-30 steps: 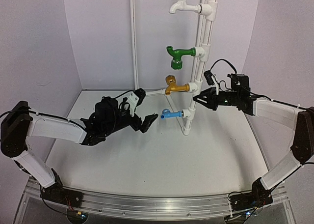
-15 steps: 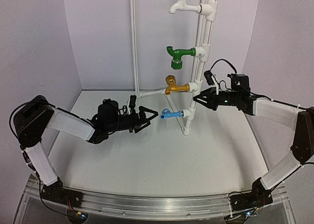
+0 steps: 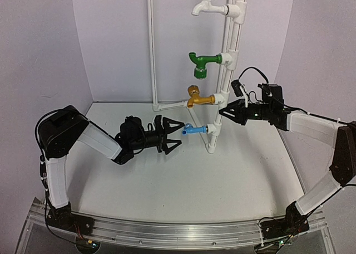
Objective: Install the water faucets
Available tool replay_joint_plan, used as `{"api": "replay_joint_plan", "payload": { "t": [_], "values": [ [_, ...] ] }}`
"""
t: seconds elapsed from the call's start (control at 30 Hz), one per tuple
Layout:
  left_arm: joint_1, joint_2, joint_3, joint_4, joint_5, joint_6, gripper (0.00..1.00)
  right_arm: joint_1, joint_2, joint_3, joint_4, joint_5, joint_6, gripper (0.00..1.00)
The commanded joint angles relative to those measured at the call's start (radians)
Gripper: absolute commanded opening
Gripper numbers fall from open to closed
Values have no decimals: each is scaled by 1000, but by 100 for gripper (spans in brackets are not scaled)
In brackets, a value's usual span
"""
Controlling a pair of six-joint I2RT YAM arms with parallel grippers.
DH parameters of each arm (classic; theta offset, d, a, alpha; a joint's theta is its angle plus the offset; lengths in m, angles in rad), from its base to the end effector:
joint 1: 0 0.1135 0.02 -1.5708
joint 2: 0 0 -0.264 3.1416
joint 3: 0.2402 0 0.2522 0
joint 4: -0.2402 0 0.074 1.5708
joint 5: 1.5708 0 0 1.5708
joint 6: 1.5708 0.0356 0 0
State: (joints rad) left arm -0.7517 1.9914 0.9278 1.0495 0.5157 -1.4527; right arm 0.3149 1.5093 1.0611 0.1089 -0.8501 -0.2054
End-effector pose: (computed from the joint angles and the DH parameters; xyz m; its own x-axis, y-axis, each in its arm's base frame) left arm 0.2833 -0.2888 0.1680 -0.9489 -0.2956 -0.1109 0.1022 0.0448 -0.9938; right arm 0.3173 0.1315 0.2925 -0.1307 -0.1841 -0.9742 -0.9241 0.3784 0.0525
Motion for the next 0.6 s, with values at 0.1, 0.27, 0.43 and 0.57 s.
{"api": "replay_joint_plan", "payload": {
  "t": [0.1, 0.27, 0.43, 0.57],
  "values": [
    [3, 86, 120, 106, 42, -92, 98, 6, 14, 17, -79, 0, 78, 0],
    [2, 134, 172, 114, 48, -95, 94, 6, 15, 11, -77, 0, 77, 0],
    [2, 171, 210, 135, 55, -96, 83, 6, 17, 8, -77, -1, 77, 0],
    [2, 181, 228, 131, 60, -68, 75, 6, 16, 10, -78, -3, 76, 0]
  ]
}}
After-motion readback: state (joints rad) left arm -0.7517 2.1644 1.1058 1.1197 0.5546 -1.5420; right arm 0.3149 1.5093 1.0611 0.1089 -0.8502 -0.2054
